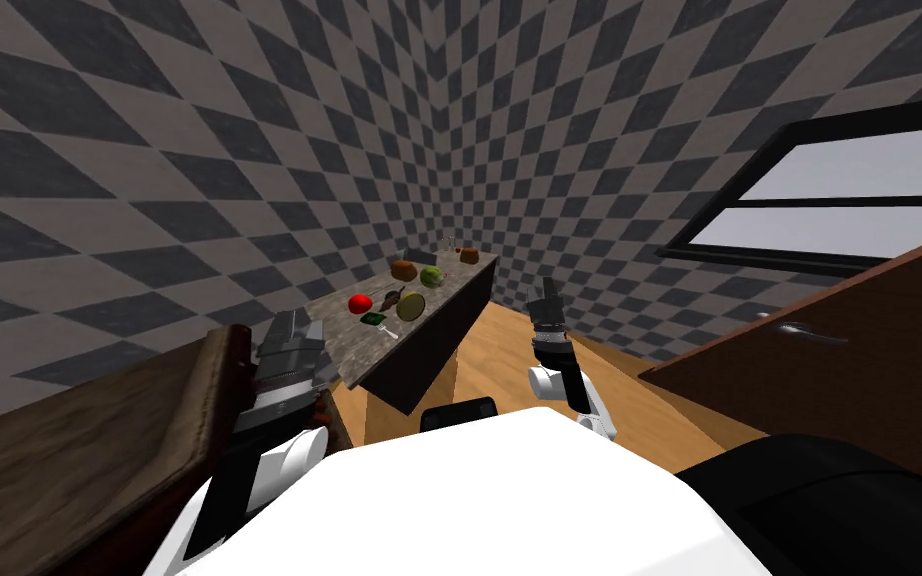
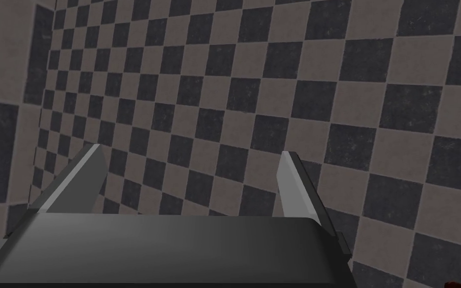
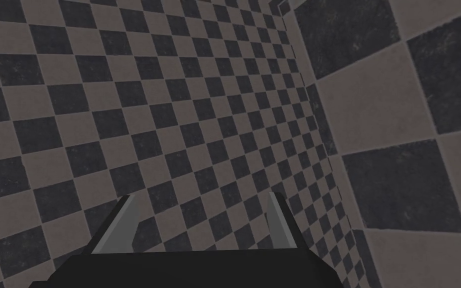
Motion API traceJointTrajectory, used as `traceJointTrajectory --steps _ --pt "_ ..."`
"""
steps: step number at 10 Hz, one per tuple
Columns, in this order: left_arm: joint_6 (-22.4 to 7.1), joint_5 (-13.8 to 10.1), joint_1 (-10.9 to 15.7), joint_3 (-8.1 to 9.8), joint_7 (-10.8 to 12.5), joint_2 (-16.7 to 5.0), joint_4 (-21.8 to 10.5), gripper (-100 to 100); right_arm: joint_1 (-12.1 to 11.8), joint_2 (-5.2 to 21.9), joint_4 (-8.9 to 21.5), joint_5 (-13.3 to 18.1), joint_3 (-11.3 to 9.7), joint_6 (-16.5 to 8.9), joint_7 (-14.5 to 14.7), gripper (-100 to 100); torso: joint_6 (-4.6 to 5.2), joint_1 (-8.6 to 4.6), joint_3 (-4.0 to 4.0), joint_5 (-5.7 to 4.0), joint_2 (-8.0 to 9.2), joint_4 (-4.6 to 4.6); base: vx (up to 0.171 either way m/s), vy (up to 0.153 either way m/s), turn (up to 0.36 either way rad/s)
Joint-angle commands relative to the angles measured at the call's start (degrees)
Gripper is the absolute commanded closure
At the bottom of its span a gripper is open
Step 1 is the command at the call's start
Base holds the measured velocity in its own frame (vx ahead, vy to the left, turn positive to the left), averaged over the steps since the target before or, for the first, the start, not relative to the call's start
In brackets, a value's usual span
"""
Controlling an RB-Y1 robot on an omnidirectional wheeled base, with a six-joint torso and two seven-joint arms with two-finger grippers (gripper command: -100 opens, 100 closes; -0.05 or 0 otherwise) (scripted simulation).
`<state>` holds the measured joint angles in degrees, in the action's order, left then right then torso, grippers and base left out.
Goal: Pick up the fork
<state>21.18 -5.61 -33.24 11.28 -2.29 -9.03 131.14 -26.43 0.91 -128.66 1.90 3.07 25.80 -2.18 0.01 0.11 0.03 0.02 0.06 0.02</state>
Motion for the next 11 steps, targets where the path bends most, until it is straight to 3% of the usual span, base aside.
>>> traceJointTrajectory --steps 1,2,3,4,5,6,7,8,9,10,11 --pt "-2.0 -0.4 -0.3 0.57 -0.3 -0.3 0.3 -100 0.0 0.0 0.0 0.0 0.0 0.0 0.0 0 0.0 0.0 0.0 0.0 0.0 0.0 -0.011 0.016 -0.12" --pt "-4.0 -1.4 -1.0 2.07 -0.7 -0.9 0.8 -100 0.0 0.0 0.0 0.0 0.0 0.0 0.0 0 -0.03 -0.02 -0.01 0.0 -0.02 0.0 -0.009 0.012 -0.251" --pt "-5.1 -1.4 -1.0 2.07 -0.7 -0.9 0.8 -100 0.0 0.0 0.0 0.0 0.0 0.0 0.0 0 0.01 -0.03 -0.02 -0.01 -0.03 -0.01 -0.007 0.016 -0.117" --pt "-7.3 -2.5 -1.6 3.65 -1.2 -1.6 1.4 -100 0.0 0.0 0.0 0.0 0.0 0.0 0.0 0 -0.03 -0.02 -0.02 0.0 -0.04 -0.01 -0.008 0.013 -0.234" --pt "-8.3 -2.5 -1.6 3.65 -1.2 -1.6 1.4 -100 0.0 0.0 0.0 0.0 0.0 0.0 0.0 0 0.0 -0.02 -0.02 0.0 -0.04 -0.01 -0.009 0.018 -0.139" --pt "-10.1 -3.6 -2.3 5.28 -1.8 -2.2 1.8 -100 0.0 0.0 0.0 0.0 0.0 0.0 0.0 0 -0.03 -0.01 -0.03 0.0 -0.05 -0.01 -0.007 0.017 -0.272" --pt "-11.7 -3.6 -2.3 5.28 -1.8 -2.2 1.8 -100 0.0 0.0 0.0 0.0 0.0 0.0 0.0 0 0.0 0.0 -0.03 0.0 -0.05 -0.01 -0.006 0.02 -0.132" --pt "-13.4 -4.9 -3.0 6.92 -2.4 -2.7 2.2 -100 0.0 0.0 0.0 0.0 0.0 0.0 0.0 0 -0.04 0.0 -0.03 0.01 -0.06 -0.01 -0.005 0.021 -0.219" --pt "-15.2 -4.9 -3.0 6.92 -2.4 -2.7 2.2 -100 0.0 0.0 0.0 0.0 0.0 0.0 0.0 0 -0.01 0.01 -0.03 0.0 -0.06 -0.01 -0.006 0.022 -0.15" --pt "-17.0 -6.2 -3.7 8.58 -3.1 -3.2 2.5 -100 0.0 0.0 0.0 0.0 0.0 0.0 0.0 0 -0.04 0.01 -0.03 0.01 -0.06 -0.01 -0.005 0.02 -0.282" --pt "-18.6 -6.2 -3.7 8.58 -3.1 -3.2 2.5 -100 0.0 0.0 0.0 0.0 0.0 0.0 0.0 0 0.0 0.02 -0.04 0.01 -0.06 -0.01 -0.005 0.026 -0.153"
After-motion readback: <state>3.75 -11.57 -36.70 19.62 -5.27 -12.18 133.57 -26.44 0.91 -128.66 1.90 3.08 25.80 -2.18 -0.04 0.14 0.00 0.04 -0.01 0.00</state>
